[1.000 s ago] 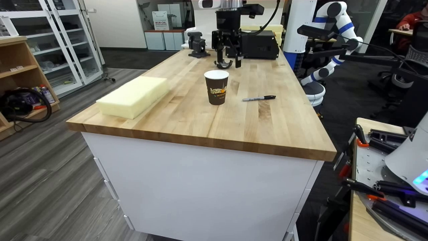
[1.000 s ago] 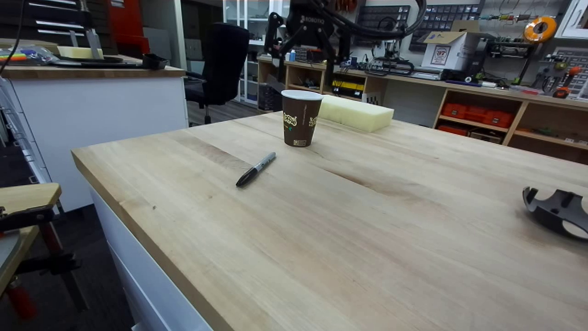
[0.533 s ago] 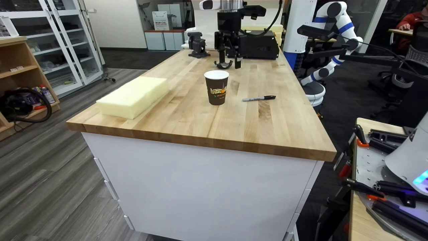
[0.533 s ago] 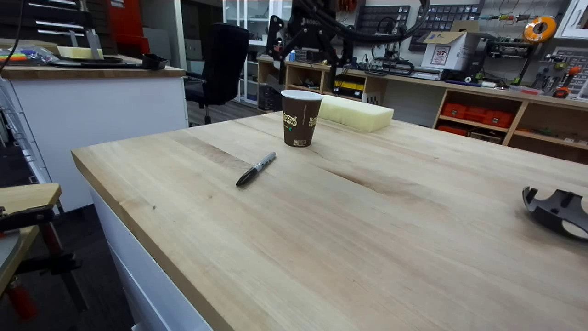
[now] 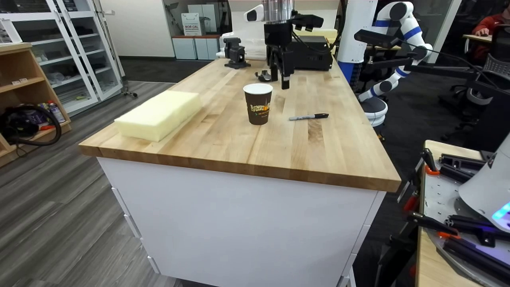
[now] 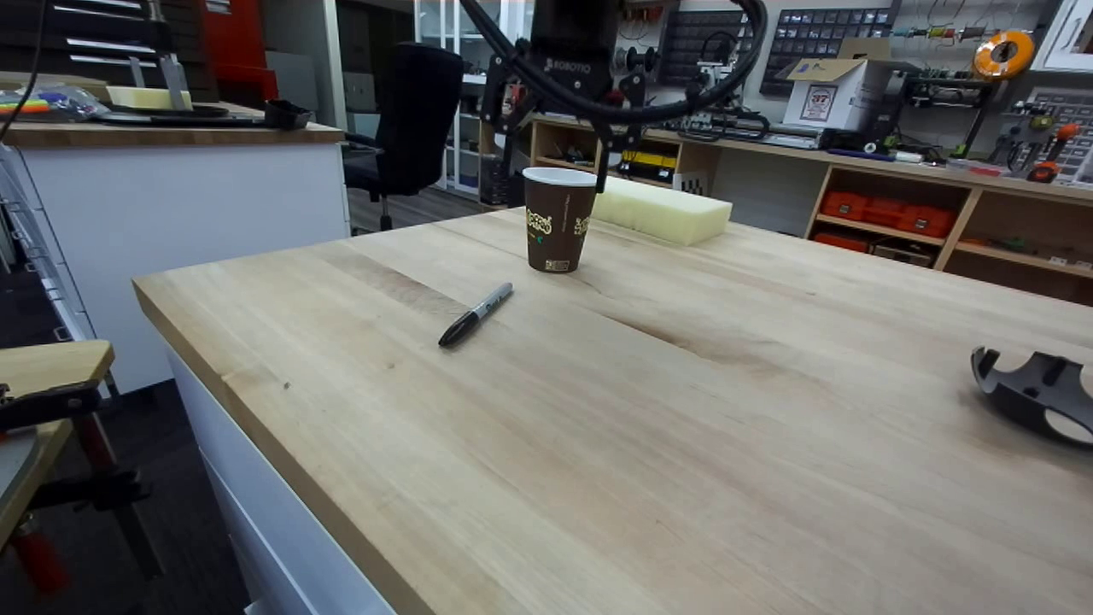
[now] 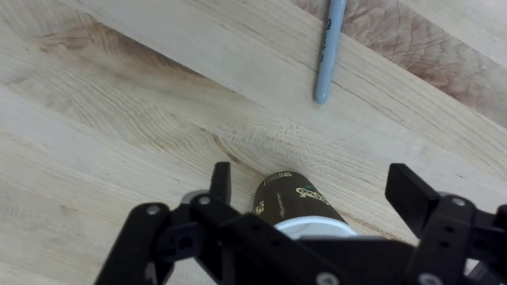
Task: Remove the marker from the cup,move the cup to the left and put the marker in the cup
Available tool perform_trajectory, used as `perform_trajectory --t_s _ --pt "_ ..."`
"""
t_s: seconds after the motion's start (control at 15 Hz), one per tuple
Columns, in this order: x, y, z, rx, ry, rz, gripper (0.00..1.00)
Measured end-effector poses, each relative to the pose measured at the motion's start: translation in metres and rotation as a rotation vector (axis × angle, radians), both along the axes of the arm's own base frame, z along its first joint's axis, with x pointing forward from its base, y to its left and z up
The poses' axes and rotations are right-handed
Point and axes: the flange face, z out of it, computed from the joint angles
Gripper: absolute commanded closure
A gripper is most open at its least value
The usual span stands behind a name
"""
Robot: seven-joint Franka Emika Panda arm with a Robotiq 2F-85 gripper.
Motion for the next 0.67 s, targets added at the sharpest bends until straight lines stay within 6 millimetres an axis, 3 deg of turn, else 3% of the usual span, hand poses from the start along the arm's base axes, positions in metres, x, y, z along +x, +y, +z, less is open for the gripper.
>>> perform_trajectory --t_s 0.67 --pt "-0.039 0.0 -0.024 0.012 0.045 -0.161 0.0"
